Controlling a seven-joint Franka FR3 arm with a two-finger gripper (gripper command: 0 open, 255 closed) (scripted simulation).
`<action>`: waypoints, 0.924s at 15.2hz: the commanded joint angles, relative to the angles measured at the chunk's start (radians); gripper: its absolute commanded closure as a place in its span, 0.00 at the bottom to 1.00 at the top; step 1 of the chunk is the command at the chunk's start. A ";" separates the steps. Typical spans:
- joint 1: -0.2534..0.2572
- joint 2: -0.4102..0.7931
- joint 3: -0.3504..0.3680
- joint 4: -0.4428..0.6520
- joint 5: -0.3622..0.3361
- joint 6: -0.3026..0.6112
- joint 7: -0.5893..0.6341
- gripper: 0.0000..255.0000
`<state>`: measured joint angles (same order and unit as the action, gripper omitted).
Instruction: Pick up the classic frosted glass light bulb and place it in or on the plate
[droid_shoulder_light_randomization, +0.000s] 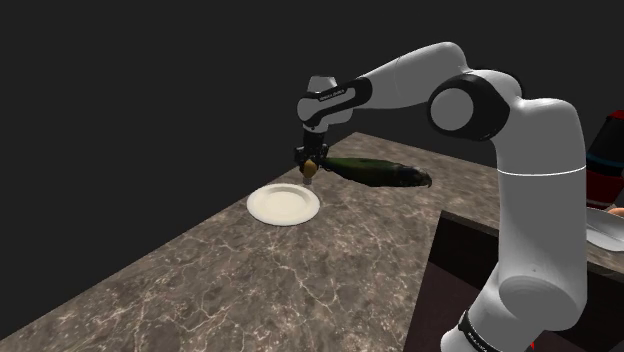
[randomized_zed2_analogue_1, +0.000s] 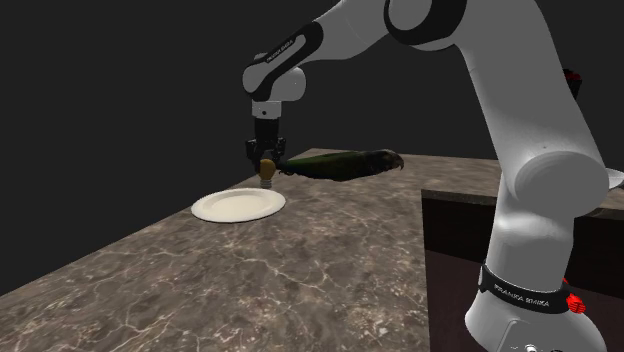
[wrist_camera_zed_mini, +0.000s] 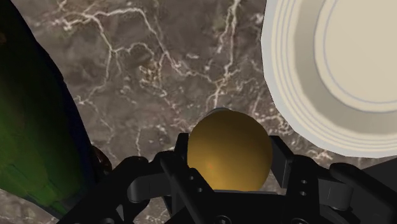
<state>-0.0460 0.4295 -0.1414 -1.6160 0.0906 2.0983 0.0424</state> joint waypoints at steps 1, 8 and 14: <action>0.000 0.000 0.000 0.000 0.000 0.000 0.000 1.00; 0.000 -0.002 0.000 -0.003 0.000 0.001 0.000 1.00; 0.001 -0.020 -0.002 0.037 -0.004 -0.058 0.004 1.00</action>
<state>-0.0450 0.4106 -0.1430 -1.5892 0.0866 2.0525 0.0462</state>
